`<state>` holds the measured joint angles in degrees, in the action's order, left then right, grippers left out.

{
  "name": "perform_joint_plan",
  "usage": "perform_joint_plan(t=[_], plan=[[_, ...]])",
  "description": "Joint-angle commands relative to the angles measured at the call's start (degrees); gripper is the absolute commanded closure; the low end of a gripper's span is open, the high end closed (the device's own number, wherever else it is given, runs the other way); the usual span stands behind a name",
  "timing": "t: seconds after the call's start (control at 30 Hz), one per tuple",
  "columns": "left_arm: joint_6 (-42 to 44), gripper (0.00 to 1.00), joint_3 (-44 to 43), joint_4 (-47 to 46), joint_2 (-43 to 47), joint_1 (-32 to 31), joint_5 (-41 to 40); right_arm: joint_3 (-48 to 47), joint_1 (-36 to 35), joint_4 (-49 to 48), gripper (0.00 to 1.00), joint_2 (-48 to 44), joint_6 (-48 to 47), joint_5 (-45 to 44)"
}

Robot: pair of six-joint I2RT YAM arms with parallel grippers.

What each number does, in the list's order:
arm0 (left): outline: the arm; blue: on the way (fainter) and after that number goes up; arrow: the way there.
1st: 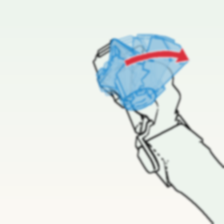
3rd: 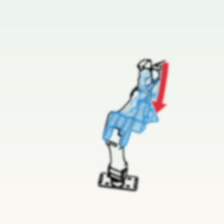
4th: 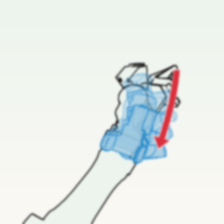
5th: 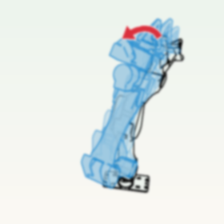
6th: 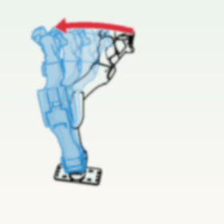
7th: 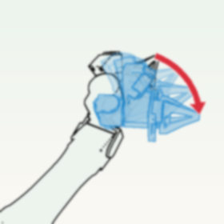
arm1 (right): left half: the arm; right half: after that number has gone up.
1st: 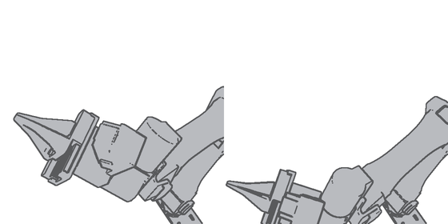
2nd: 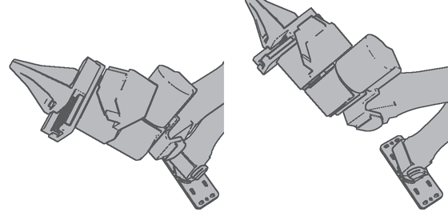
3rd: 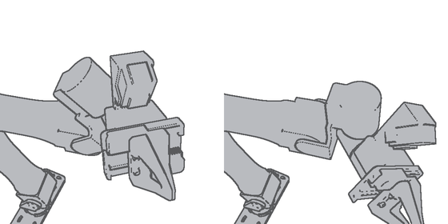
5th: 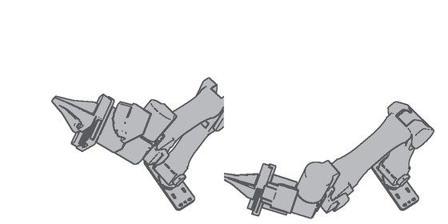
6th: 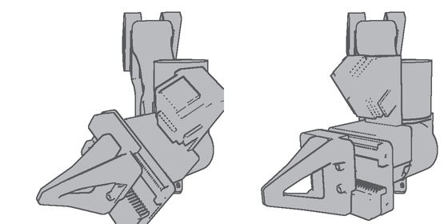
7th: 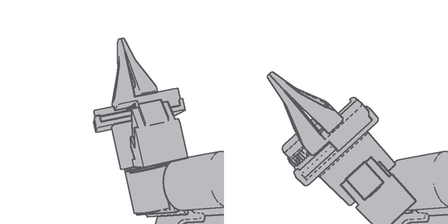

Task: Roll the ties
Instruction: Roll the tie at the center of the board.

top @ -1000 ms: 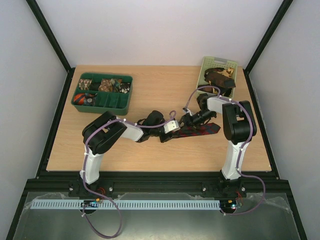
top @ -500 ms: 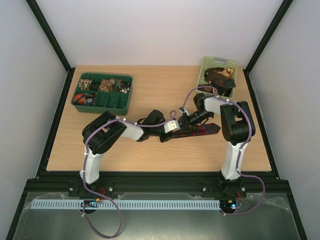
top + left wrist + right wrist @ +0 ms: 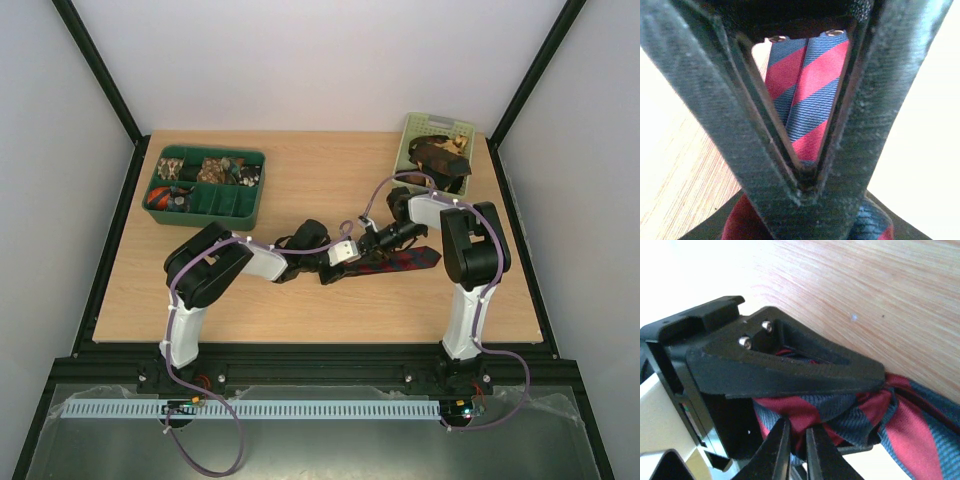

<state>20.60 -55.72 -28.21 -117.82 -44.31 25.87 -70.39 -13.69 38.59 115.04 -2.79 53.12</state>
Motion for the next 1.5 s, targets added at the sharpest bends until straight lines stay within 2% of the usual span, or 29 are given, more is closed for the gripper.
perform_joint_plan(t=[0.0,0.13,0.3,0.67,1.23,1.33,1.47], plan=[[1.82,0.58,2.34,14.23,-4.65,0.71,-5.02,0.96,-1.18,2.03,0.98,0.79,-0.53,-3.37],[1.47,0.52,2.29,13.74,-4.14,1.26,-4.01,2.07,0.11,2.17,0.99,1.94,-1.58,-8.10],[1.39,0.35,1.23,12.63,-3.81,1.95,-2.60,4.24,1.18,0.81,0.99,2.78,-2.31,-14.41],[0.96,0.24,1.74,5.41,-1.19,2.04,3.35,5.45,3.32,-1.61,0.99,3.59,-0.90,-22.84],[-6.70,0.20,-2.98,-5.15,-5.28,-1.07,7.09,3.42,3.33,-1.41,0.99,5.93,0.45,-24.95],[-8.39,0.26,-4.40,-5.58,-6.68,-1.85,5.33,3.24,3.07,-1.51,0.98,6.18,0.59,-24.32],[-6.95,0.43,-4.21,-2.01,-7.19,-1.94,0.74,3.04,2.17,-2.21,0.99,6.60,0.72,-23.00]])
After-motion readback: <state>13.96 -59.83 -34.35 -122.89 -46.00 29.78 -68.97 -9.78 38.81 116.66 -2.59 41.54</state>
